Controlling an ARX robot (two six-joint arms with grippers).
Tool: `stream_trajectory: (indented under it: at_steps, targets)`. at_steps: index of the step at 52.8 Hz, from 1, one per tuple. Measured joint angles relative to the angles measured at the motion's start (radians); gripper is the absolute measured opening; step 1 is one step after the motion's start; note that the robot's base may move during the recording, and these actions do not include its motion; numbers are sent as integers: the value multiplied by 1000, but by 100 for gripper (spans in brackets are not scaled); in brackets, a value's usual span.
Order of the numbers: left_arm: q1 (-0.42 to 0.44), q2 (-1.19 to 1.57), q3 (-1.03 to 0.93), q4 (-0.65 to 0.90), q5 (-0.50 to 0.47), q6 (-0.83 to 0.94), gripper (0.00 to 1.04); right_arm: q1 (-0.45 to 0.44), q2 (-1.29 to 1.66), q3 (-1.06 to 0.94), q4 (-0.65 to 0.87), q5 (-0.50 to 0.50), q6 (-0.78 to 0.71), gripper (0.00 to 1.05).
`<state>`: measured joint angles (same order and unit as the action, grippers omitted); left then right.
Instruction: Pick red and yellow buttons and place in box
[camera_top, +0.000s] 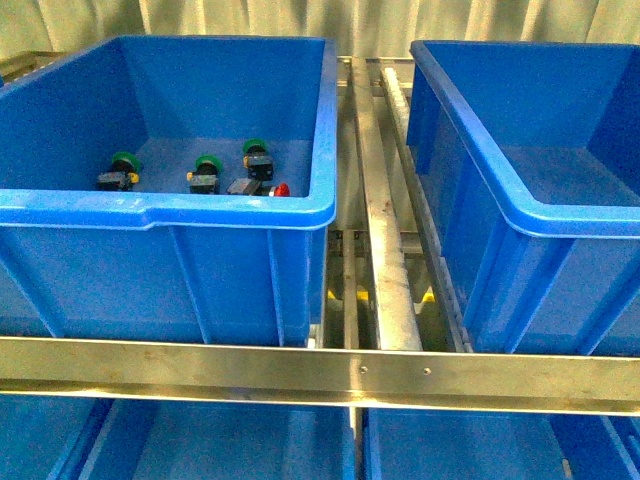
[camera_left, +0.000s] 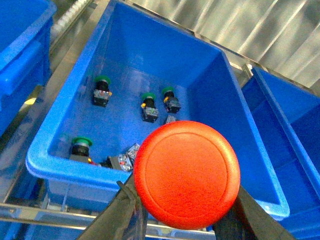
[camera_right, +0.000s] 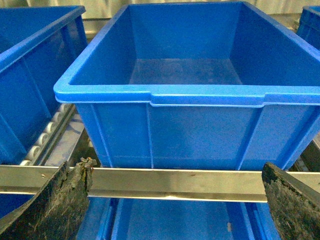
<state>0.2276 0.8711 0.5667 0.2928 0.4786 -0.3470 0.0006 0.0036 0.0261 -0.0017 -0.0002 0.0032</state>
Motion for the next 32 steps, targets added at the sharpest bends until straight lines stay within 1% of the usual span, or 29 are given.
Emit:
stream_trajectory:
  at_steps: [11,32]
  targets:
    - [24,-93,-62,-31,27,-22,26,0,0,0,0,0,0,99]
    - [51,-143,-92,-60,67,-39,26,0,0,0,0,0,0,99]
